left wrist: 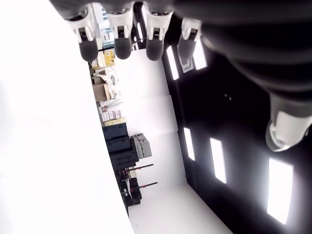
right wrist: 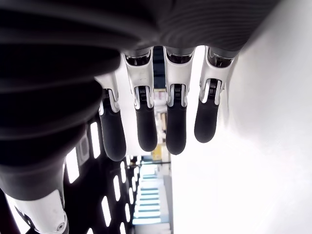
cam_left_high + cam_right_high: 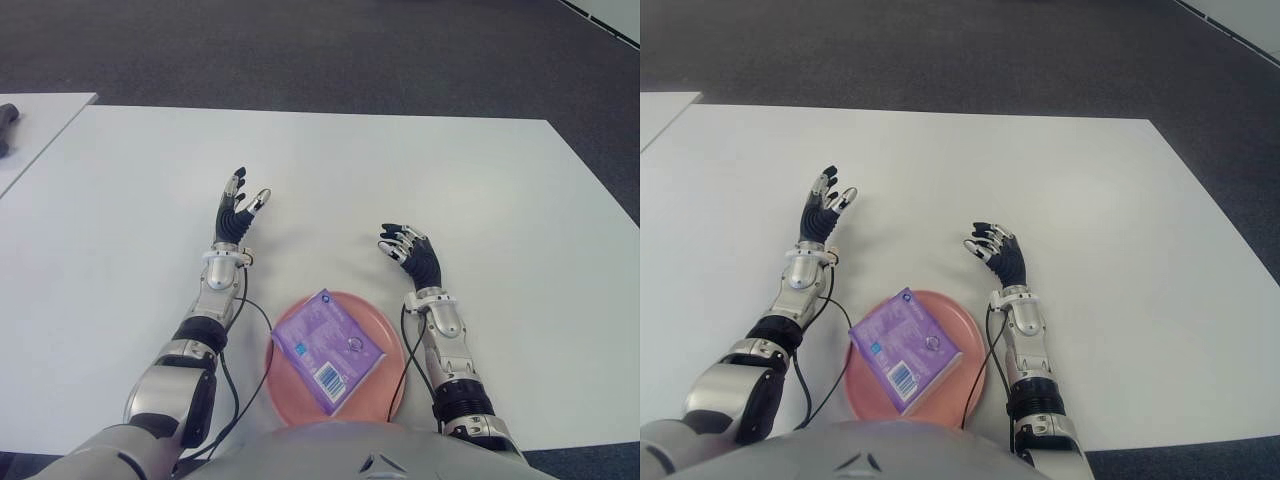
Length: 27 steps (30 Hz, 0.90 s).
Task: Put the tissue paper into the plate.
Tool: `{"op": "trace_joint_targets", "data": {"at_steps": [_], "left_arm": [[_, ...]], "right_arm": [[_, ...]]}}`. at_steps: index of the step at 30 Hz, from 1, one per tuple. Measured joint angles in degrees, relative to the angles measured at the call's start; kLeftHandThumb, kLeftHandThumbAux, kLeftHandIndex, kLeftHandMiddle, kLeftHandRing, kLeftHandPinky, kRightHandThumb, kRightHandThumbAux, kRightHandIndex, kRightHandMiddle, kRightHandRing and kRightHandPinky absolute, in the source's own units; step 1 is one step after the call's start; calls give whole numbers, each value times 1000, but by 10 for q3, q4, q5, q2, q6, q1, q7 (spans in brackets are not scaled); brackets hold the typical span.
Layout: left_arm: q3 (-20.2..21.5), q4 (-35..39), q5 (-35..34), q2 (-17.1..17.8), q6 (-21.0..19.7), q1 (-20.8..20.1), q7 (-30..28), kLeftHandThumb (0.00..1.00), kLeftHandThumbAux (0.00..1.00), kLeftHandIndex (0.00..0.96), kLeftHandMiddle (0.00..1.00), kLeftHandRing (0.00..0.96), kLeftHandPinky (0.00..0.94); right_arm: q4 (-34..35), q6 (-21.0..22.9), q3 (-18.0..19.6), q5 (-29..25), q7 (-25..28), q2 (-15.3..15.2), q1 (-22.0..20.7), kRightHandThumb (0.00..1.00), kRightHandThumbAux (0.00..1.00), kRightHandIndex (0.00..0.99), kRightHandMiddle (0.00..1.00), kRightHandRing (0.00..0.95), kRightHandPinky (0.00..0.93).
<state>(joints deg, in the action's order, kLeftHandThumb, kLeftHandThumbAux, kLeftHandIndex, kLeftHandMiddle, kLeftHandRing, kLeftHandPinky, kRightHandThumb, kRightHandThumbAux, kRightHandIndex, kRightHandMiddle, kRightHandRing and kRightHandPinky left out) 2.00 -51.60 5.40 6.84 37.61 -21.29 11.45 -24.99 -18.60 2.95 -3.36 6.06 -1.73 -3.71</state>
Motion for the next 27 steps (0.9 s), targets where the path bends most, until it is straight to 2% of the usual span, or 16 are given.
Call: {"op": "trace_joint_targets", "data": {"at_steps": [9, 18, 27], "left_arm": [[-12, 36, 1, -30, -3, 47, -7, 0, 432, 0, 0, 0, 0], [-11, 85, -5, -38, -50, 78, -22, 0, 434, 0, 0, 0, 0], [-11, 115, -4, -52, -72, 101, -22, 0, 447, 0, 0, 0, 0]], "right_arm": [[-4, -6, 0, 0, 0, 0, -1, 687, 734, 405, 317, 310, 324], [-6, -15, 0, 0, 2, -4, -1, 682, 735, 403, 304, 297, 307], [-21, -33, 2, -1, 7, -7, -7, 677, 737, 402, 294, 284, 292]]}}
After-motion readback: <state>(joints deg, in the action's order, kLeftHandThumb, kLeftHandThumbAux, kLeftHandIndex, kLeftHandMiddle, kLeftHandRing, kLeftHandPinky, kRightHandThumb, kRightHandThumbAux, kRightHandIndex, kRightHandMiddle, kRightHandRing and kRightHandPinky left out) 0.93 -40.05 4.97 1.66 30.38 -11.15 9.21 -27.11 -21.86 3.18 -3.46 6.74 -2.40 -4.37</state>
